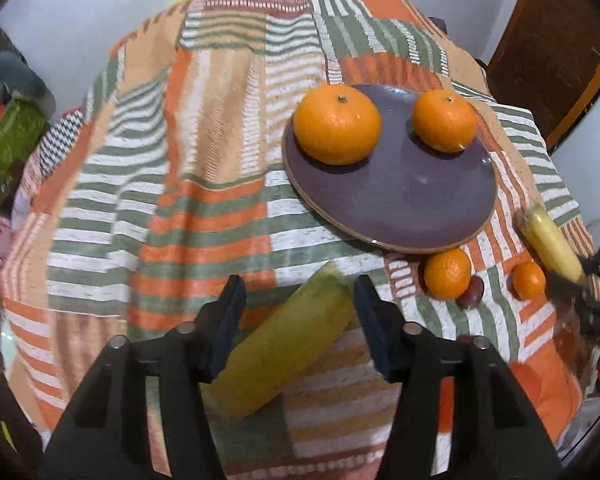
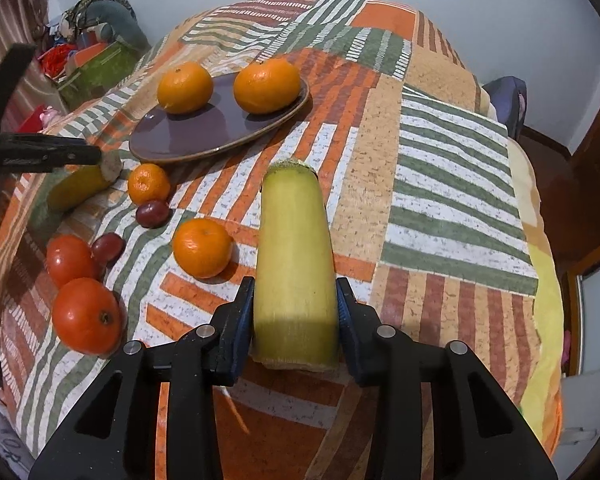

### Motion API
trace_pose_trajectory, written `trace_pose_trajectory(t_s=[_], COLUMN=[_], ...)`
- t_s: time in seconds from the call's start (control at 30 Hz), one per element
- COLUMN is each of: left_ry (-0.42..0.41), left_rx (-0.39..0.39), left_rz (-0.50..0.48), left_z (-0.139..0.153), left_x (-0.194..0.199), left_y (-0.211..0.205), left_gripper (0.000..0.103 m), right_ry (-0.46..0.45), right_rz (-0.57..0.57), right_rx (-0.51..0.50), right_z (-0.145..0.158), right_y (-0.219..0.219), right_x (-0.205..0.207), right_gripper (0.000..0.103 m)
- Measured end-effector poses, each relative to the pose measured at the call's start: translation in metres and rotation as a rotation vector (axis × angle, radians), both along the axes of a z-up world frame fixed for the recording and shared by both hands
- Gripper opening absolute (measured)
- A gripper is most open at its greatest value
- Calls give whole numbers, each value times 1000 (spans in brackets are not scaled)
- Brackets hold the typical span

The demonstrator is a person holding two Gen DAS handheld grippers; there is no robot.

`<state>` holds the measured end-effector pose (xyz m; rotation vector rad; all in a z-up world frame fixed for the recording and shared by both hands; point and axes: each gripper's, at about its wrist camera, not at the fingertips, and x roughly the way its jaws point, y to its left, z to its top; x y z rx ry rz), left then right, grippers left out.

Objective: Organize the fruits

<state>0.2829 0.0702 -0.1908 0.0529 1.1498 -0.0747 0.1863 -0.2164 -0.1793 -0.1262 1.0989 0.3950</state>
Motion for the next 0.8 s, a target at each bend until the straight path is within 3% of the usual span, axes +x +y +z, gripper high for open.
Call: trace_pose_trajectory(t_s=[0.07, 0.23, 0.33, 0.4, 0.67, 0.8], left_ry=[-1, 61, 55, 40, 31, 35], left_rx=[24, 67, 102, 129, 95, 71], left_rz=[-12, -65, -76, -66, -96, -103], left_z=[1, -22, -30, -33, -23, -17], left_x=[-6, -24, -30, -30, -46, -61], left_y=[4, 11, 6, 3, -10, -14], left_gripper=[69, 69, 67, 62, 42, 38], right_ry=[-4, -12, -5, 3, 26, 52], right_rz=[0, -7, -1, 0, 1, 11], right_rx=[3, 20, 19, 15, 10, -8], right_z=[3, 13, 14, 13, 12, 4], right_y=[0, -1, -1, -1, 3, 7], right_x=[1, 0, -4, -9, -27, -30], right_gripper=[35, 35, 35, 35, 35, 36])
